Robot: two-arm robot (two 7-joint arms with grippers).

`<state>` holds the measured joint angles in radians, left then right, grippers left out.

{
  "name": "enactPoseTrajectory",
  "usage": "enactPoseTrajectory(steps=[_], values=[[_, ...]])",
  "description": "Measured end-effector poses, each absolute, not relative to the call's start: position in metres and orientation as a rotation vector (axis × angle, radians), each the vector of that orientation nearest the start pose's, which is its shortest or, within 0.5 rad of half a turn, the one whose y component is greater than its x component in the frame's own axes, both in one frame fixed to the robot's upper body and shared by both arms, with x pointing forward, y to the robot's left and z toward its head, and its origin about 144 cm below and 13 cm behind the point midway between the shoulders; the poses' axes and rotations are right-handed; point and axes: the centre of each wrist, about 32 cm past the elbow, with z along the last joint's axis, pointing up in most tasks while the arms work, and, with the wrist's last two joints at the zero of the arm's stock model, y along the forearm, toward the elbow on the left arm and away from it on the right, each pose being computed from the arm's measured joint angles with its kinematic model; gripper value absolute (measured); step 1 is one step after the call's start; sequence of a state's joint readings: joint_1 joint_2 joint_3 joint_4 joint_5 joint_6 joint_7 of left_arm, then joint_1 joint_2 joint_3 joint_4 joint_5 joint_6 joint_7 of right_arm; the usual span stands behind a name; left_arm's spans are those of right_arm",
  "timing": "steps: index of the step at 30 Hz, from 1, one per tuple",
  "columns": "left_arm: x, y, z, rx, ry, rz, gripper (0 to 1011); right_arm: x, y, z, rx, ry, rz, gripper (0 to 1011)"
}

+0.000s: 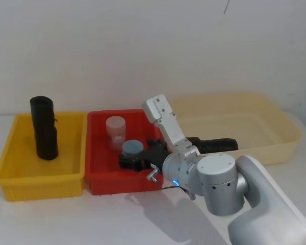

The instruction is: Pick up the garbage bag with the one hand and transfer it to the other hand.

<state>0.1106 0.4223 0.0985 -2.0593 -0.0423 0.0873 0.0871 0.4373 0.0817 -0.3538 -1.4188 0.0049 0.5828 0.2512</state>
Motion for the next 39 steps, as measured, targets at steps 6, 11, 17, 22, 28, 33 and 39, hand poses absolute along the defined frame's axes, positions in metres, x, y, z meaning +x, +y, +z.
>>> enactPoseTrajectory(steps=[6, 11, 17, 22, 28, 33, 39], values=[[0.407, 0.262, 1.262, 0.044, -0.467, 1.420, 1001, 0.558, -0.142, 1.240, -0.420, 0.085, -1.056, 1001], [0.407, 0.262, 1.262, 0.044, -0.467, 1.420, 1001, 0.559, -0.140, 1.238, -0.424, 0.082, -1.061, 971], [0.407, 0.262, 1.262, 0.044, -0.467, 1.420, 1001, 0.559, -0.137, 1.235, -0.423, 0.076, -1.065, 826], [0.407, 0.262, 1.262, 0.044, -0.467, 1.420, 1001, 0.559, -0.135, 1.234, -0.419, 0.071, -1.066, 712], [0.407, 0.262, 1.262, 0.044, -0.467, 1.420, 1001, 0.559, -0.134, 1.234, -0.409, 0.070, -1.067, 667], [0.407, 0.262, 1.262, 0.044, -0.467, 1.420, 1001, 0.559, -0.135, 1.239, -0.383, 0.068, -1.074, 667], [0.407, 0.262, 1.262, 0.044, -0.467, 1.420, 1001, 0.559, -0.141, 1.253, -0.318, 0.070, -1.091, 667]])
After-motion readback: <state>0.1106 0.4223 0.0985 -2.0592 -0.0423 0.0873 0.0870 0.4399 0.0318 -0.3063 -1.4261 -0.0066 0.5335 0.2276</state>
